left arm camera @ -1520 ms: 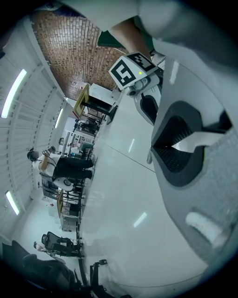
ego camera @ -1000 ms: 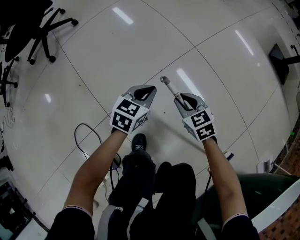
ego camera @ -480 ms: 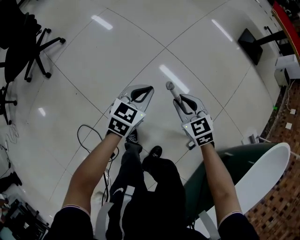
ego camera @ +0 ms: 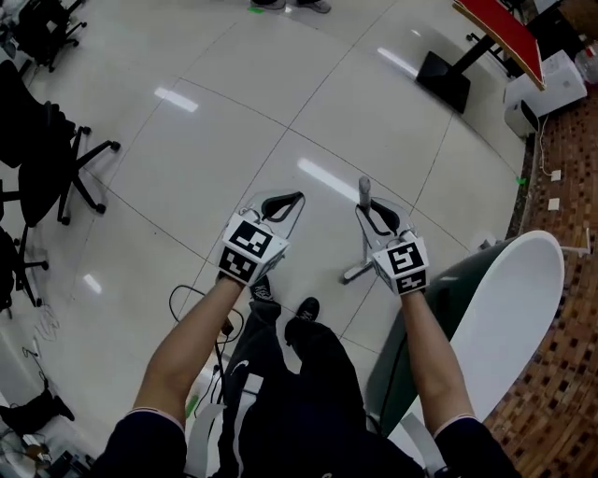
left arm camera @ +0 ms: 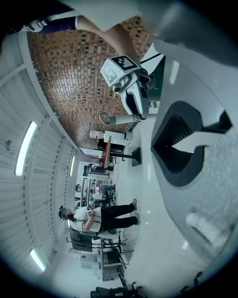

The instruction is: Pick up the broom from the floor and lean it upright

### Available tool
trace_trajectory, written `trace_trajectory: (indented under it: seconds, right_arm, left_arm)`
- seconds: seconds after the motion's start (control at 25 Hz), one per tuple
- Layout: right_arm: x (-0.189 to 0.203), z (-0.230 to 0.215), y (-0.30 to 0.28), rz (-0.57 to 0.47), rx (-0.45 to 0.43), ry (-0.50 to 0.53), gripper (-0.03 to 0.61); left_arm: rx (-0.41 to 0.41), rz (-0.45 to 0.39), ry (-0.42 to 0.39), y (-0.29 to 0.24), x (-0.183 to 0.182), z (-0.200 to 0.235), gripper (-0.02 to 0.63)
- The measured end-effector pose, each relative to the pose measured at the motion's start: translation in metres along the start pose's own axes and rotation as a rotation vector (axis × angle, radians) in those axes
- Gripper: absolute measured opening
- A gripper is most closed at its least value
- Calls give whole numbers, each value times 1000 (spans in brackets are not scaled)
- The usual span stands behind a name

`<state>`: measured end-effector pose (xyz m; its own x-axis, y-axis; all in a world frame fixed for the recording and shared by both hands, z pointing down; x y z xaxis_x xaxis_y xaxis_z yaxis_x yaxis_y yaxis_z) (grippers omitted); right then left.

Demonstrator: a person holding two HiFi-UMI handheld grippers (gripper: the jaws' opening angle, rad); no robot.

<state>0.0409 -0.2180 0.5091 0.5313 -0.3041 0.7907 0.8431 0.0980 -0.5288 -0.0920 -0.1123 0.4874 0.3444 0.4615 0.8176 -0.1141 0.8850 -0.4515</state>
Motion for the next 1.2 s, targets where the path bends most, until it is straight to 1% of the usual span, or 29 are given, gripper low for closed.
trace_trajectory:
  seconds: [0.12,0.28,0.4,0.52,0.68,0.8,0.96,1.08,1.2]
  right_arm:
    - [-3,-19,36,4,102,-69,86]
    - [5,-34,84,13,243,-180,87]
    - [5,-35,109,14,320,-257,89]
    - [-1,-31,126,14,387,-322,89]
    - [-23,-33,139,39,502,-397,89]
    - [-35,-28,153,85,627,-449,89]
    - [-43,-18,171,128,789,-514,89]
    - [-44,-9,180,175,895,-559,89]
    - [-37,9,200,229,1004,-620,89]
  left_arm:
    - [39,17,-18,-1,-16,-29,0]
    - [90,49,-70,-2,-33,-67,0]
    - [138,49,-105,-3,-49,-92,0]
    - [210,55,-139,-10,-62,-108,0]
    - [333,75,-185,-22,-77,-113,0]
    - [454,114,-205,-36,-85,-118,0]
    - [610,175,-255,-50,-91,-131,0]
    - [706,211,-296,-59,-92,-140,0]
    - [808,249,-334,-62,-85,-163,0]
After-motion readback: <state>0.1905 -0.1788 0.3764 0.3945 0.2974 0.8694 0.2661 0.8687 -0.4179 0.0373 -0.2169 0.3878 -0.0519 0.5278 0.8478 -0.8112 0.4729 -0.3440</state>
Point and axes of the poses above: the fingertips, and each gripper's own axes: y backward along the fingers, z to its left, x out of its underside, the point moved 4 cm from there along y, backward along the fingers, and after that the axes turned 15 degrees about y, right-handed, at the moved point
